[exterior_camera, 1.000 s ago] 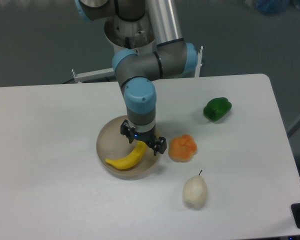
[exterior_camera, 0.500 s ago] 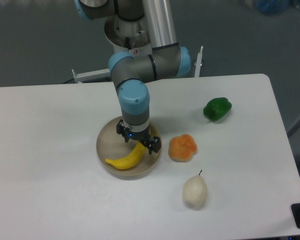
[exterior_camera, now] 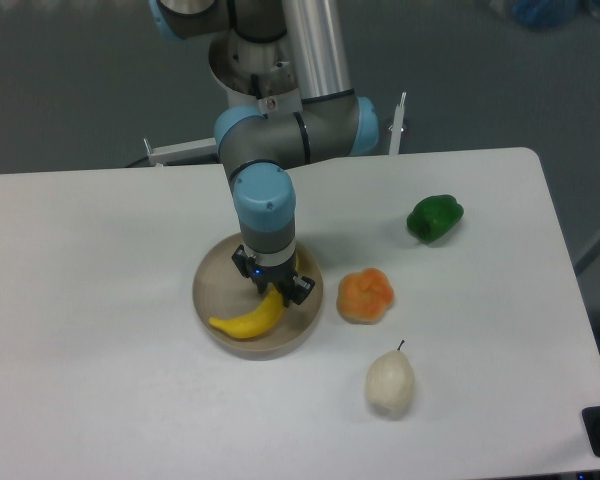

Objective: Pick up the banana from the plate
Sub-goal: 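Lower the gripper onto the banana and close on it, then lift the banana off the plate and carry it toward the pear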

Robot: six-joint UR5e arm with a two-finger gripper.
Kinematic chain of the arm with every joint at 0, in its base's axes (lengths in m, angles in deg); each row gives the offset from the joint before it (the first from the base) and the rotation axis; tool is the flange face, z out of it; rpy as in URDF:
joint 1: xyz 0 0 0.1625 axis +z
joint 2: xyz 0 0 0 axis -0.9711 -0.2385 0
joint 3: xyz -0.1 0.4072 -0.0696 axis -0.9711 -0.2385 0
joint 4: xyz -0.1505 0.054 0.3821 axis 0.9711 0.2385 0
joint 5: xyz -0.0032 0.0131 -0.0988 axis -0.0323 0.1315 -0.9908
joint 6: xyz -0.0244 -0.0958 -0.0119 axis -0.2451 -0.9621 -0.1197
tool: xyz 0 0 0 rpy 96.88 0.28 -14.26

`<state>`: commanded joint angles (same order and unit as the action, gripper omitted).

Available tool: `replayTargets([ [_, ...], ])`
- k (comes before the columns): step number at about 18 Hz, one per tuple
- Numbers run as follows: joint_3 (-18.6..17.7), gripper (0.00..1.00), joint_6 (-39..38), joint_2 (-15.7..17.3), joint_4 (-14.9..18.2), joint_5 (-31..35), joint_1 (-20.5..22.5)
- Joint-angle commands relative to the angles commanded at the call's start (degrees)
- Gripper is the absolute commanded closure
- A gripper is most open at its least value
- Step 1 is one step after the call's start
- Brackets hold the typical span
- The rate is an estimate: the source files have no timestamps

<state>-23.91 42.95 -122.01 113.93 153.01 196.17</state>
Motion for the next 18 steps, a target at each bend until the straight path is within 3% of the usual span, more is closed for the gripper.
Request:
replayTargets([
  [5, 1.23, 0.76, 0.70, 0.88, 0.17, 0.09, 0.53],
  [8, 4.47, 0.76, 1.84, 1.85, 1.05, 0.17, 1.05],
  [13, 9.13, 0.76, 8.61, 1.85, 1.23, 0.26, 4.39],
  [18, 13.88, 0.76, 15.45, 1.58, 1.32, 0.26, 10.45],
])
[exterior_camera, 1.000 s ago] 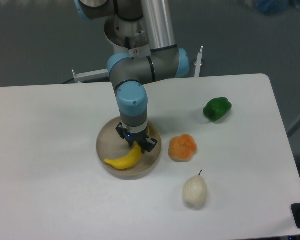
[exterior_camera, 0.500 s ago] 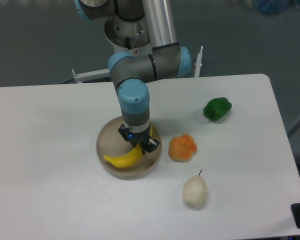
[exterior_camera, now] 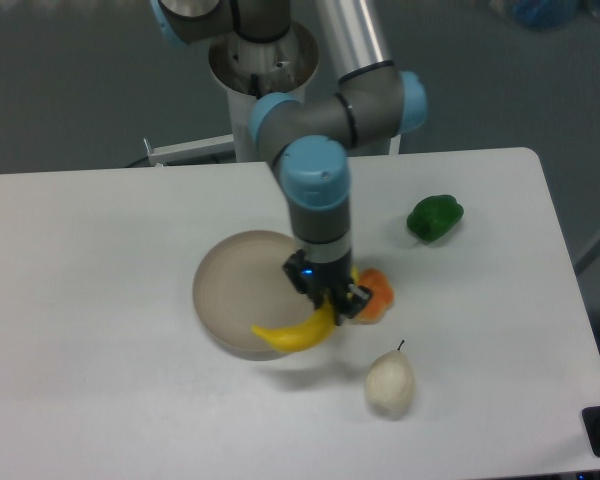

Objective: Pick up the banana from the plate
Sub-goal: 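Lift the banana off the plate and carry it toward the pear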

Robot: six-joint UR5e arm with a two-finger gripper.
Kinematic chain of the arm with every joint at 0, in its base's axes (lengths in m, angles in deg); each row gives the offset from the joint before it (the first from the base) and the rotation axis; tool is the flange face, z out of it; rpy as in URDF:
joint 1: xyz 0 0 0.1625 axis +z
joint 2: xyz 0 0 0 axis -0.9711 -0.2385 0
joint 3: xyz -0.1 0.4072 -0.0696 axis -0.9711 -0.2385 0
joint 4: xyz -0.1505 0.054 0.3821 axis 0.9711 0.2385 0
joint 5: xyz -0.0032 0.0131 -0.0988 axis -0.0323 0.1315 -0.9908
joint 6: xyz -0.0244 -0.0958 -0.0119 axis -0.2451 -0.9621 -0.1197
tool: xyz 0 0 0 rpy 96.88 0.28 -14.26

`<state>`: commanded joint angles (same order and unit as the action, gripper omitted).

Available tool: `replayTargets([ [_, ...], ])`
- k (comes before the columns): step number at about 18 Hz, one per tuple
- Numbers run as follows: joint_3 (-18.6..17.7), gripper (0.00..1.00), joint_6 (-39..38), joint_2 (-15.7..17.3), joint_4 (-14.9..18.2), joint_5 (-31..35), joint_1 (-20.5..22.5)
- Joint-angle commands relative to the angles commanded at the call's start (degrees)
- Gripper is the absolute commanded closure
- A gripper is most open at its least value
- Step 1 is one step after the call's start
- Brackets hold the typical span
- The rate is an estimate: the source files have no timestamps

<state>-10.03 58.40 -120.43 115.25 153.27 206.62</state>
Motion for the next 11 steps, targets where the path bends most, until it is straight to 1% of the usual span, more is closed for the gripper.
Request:
replayTargets([
  [1, 1.40, 0.76, 2.54, -0.44, 0.00, 0.00, 1.75],
  [5, 2.82, 0.76, 7.12, -1.23, -0.09, -0.09, 5.27],
  [8, 3.78, 0.76, 8.89, -1.41, -0.09, -0.09, 6.42],
  [11, 5.19, 0.76, 8.89, -2.54, -0.09, 0.00, 6.43],
])
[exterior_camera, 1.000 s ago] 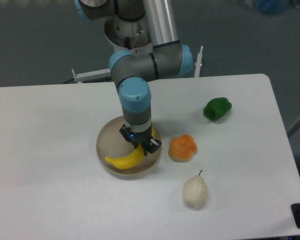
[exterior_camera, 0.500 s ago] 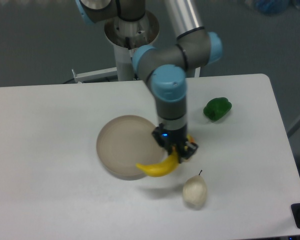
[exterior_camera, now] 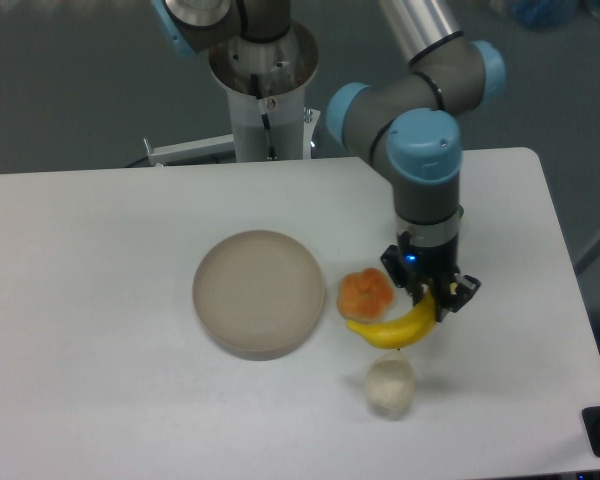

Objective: Pick up the banana from the plate
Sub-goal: 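Lift the banana off the plate and carry it toward the pear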

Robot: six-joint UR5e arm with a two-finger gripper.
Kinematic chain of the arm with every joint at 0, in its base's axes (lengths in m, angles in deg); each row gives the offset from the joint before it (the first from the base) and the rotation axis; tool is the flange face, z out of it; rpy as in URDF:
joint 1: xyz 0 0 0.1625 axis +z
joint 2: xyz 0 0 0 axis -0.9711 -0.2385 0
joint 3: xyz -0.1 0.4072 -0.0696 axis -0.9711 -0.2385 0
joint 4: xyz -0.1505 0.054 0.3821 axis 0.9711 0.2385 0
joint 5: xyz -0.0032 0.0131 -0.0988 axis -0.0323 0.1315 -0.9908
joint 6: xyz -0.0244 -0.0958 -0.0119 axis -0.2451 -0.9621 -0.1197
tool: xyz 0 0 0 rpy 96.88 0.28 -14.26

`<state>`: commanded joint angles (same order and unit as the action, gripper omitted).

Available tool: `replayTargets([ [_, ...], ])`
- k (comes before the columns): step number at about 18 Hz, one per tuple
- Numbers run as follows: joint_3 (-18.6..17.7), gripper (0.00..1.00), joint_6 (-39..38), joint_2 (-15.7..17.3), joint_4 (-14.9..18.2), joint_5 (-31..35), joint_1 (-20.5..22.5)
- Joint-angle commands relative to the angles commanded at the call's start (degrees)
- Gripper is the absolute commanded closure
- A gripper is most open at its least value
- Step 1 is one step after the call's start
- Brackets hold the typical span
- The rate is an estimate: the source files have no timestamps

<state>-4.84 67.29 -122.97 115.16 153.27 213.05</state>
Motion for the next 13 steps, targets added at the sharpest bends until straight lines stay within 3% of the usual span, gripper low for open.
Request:
replayTargets([
  [8, 5.10, 0.76, 0.09, -3.16, 0.09, 0.00, 0.53],
  [13, 6.15, 0.76, 0.09, -3.69, 0.09, -0.09, 1.32],
])
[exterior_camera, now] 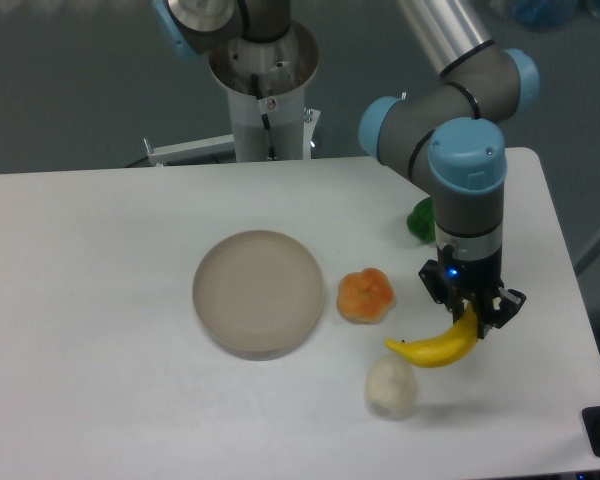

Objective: Pick up the banana from the plate
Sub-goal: 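Lift the banana off the plate and carry it toward the pear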

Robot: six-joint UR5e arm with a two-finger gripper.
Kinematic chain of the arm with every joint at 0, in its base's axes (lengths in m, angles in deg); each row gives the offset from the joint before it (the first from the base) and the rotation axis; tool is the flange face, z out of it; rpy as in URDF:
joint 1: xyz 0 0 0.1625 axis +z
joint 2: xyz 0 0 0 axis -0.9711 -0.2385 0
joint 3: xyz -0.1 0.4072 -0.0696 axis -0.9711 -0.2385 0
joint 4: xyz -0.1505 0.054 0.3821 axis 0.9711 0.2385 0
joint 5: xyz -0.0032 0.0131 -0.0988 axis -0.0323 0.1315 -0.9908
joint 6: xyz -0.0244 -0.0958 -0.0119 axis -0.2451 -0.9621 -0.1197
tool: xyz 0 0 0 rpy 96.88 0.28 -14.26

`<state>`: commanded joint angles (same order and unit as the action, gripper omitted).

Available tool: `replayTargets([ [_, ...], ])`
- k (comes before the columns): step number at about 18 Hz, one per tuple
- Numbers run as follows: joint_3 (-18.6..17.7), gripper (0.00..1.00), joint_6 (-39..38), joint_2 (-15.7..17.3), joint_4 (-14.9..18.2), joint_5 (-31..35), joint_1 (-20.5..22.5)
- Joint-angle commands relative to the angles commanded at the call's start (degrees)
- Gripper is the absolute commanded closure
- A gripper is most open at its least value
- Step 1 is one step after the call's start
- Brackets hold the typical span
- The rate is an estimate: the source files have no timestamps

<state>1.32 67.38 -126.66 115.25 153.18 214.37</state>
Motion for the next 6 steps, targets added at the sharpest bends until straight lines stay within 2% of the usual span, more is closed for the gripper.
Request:
replayTargets([
  [6, 0.44, 0.76, 1.14, -0.79, -0.09, 0.00, 1.14],
])
